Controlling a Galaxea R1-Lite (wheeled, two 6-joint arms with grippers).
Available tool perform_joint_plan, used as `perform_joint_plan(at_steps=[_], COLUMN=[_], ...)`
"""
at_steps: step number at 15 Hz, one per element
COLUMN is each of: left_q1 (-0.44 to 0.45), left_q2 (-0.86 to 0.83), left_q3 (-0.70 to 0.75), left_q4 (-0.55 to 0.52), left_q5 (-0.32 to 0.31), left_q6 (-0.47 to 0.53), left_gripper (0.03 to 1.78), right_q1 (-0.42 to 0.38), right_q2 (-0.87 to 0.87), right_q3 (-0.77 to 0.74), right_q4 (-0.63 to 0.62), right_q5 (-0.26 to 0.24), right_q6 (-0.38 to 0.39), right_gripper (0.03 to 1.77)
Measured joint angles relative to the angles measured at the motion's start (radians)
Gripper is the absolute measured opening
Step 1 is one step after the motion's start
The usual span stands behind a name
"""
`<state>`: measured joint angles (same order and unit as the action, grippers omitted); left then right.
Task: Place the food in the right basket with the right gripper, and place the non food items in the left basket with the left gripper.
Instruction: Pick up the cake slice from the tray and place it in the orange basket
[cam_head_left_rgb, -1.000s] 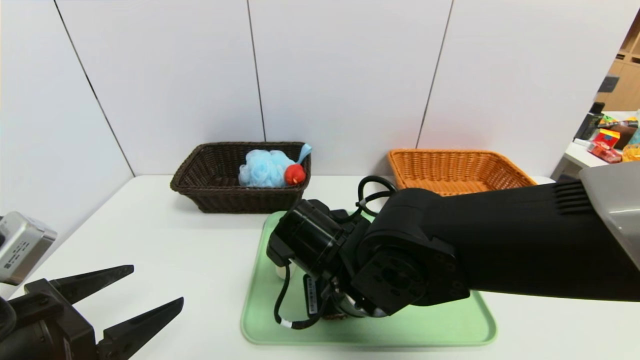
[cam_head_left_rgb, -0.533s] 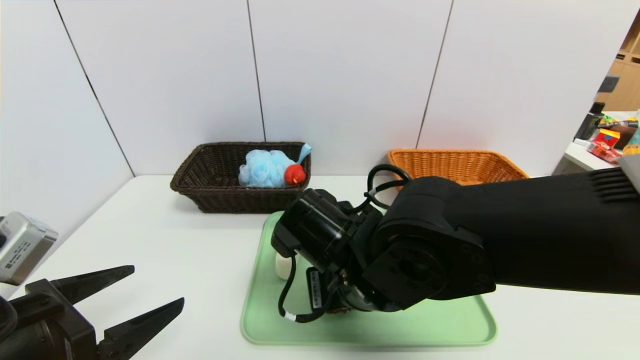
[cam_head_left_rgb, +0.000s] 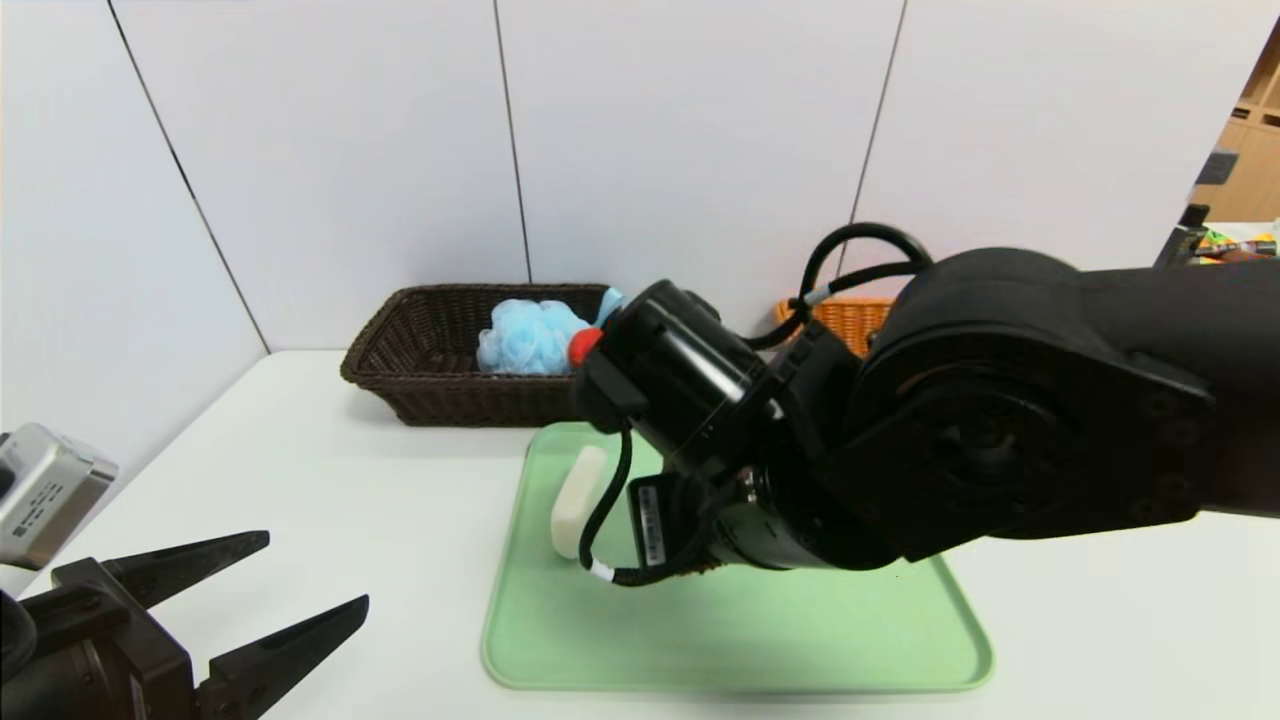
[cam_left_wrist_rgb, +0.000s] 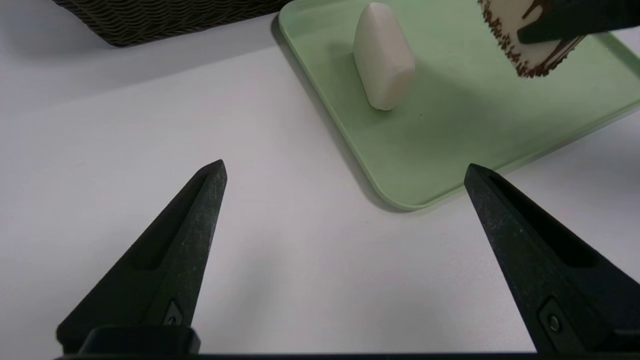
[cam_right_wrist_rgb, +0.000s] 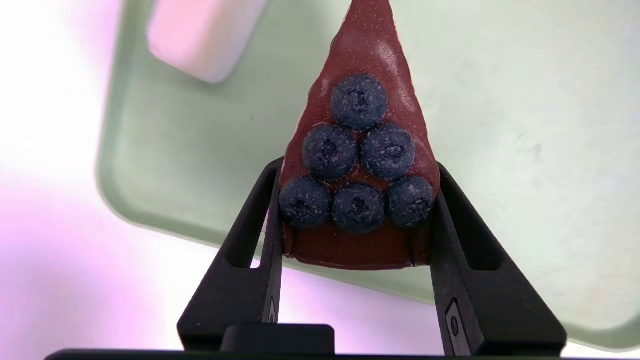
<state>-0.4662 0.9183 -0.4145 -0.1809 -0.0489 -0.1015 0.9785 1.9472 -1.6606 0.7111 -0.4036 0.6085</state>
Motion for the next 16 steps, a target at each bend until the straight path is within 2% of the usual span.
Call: perform_joint_plan(at_steps=[6,16], left_q1=[0.0,0.0], left_q2=[0.0,0.0], left_q3=[-0.005,-0.005], left_q4=[-0.001,-0.001], left_q5=[0.0,0.0], left_q6=[0.0,0.0], left_gripper=[1.69,1.69], right_q1=[-0.093,-0.385], right_q2=[-0.092,-0.151], right_q3=[-0.116,-0.123], right_q4=[-0.007,-0.166], right_q5=[-0.029,-0.028], right_q6=[-0.152,-0.4], right_gripper=[0.81,0.81])
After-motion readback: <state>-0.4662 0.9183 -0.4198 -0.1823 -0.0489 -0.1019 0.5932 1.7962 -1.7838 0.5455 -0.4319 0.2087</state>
